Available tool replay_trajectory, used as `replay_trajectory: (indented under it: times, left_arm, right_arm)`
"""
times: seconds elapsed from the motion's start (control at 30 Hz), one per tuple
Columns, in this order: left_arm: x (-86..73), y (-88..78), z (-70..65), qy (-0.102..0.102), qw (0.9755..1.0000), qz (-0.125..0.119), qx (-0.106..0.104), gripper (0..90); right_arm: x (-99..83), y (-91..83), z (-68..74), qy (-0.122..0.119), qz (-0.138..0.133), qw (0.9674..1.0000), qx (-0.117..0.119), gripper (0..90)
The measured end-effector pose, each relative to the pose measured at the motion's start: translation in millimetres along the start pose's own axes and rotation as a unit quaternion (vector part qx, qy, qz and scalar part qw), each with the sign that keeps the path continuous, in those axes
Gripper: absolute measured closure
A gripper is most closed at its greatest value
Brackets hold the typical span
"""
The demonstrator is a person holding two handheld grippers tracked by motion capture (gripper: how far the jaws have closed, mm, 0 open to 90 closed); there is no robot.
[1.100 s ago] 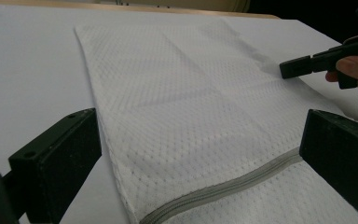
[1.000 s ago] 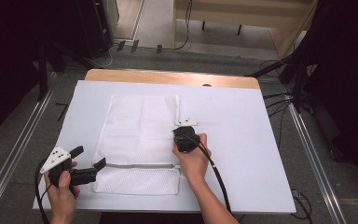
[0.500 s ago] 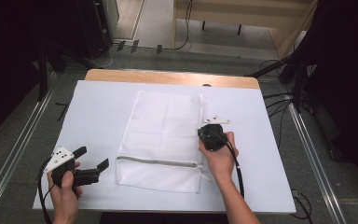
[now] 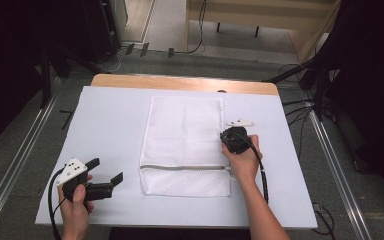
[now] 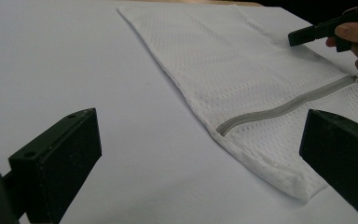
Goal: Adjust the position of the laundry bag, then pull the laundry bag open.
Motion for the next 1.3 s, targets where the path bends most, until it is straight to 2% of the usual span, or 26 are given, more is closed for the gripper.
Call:
replay_trajectory:
  times: [0.03, 0.07, 0.1, 0.2, 0.3, 0.37, 0.4, 0.53, 0.63, 0.7, 0.77, 0.83, 0.93, 1.3]
  left_arm:
    - [-0.1, 0.6, -0.3, 0.001, 1.0, 0.001, 0.0, 0.0]
    - [-0.1, 1.1, -0.7, 0.001, 1.0, 0.0, -0.001, 0.0]
    - [-0.1, 1.5, -1.2, 0.001, 1.0, 0.0, -0.001, 0.0]
    - [-0.6, 2.2, -2.4, 0.002, 1.0, 0.003, -0.002, 0.0]
    - [-1.0, 3.1, -3.8, 0.001, 1.0, 0.003, -0.003, 0.0]
    - [-0.9, 4.1, -5.2, 0.002, 1.0, 0.004, -0.004, 0.0]
    - [-0.9, 4.7, -6.1, 0.003, 1.0, 0.005, -0.005, 0.0]
    - [-2.4, 9.1, -11.1, 0.008, 0.9999, 0.012, -0.006, 0.0]
    - [-1.1, 12.4, -16.4, 0.014, 0.9998, 0.012, -0.012, 0.0]
    - [1.1, 15.1, -20.6, 0.019, 0.9996, 0.013, -0.015, 0.0]
    - [3.6, 18.1, -25.0, 0.022, 0.9994, 0.011, -0.023, 0.0]
    - [4.6, 21.1, -29.4, 0.024, 0.9993, 0.012, -0.028, 0.0]
    - [4.2, 25.9, -36.1, 0.021, 0.9988, 0.017, -0.04, 0.0]
    - [2.0, 37.6, -53.2, 0.027, 0.9975, 0.029, -0.059, 0.0]
  right_arm:
    - [1.0, -0.8, -1.1, 0.01, -0.004, 0.9999, 0.005, 71.3]
    - [1.5, -6.5, -4.6, 0.011, -0.008, 0.9999, 0.002, 62.2]
    - [1.5, -6.5, -4.6, 0.011, -0.008, 0.9999, 0.002, 62.2]
    - [-2.2, -24.3, -8.2, -0.013, -0.024, 0.9996, 0.002, 55.9]
    - [-14.7, -46.7, -12.3, -0.018, -0.04, 0.9989, 0.017, 53.7]
    - [-31.2, -66.1, -17.0, -0.015, -0.061, 0.9975, 0.033, 53.1]
    - [-31.2, -66.1, -17.0, -0.015, -0.061, 0.9975, 0.033, 53.1]
    - [-65.1, -90.2, -20.4, 0.006, -0.051, 0.9971, 0.056, 55.3]
    - [-86.3, -100.2, -19.4, 0.014, -0.041, 0.997, 0.064, 54.2]
    - [-98.4, -106.4, -15.7, 0.021, -0.031, 0.9961, 0.08, 55.9]
    - [-102.7, -110.1, -10.9, 0.029, -0.021, 0.9947, 0.096, 52.5]
    - [-103.8, -109.9, -8.2, 0.022, -0.018, 0.9953, 0.092, 48.3]
    - [-105.1, -108.9, -2.9, 0.026, -0.013, 0.9944, 0.102, 48.1]
    - [-107.0, -101.7, 9.6, 0.013, -0.005, 0.9947, 0.102, 48.8]
Point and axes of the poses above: each handheld gripper's, and its own axes: y roughly forward along the jaws, x roughly out of its top, z roughly to its left, the point moved 9 cm from there along y, roughly forward along the jaws, and after that the axes turned 8 degrees about -x, right-handed, at the moved point
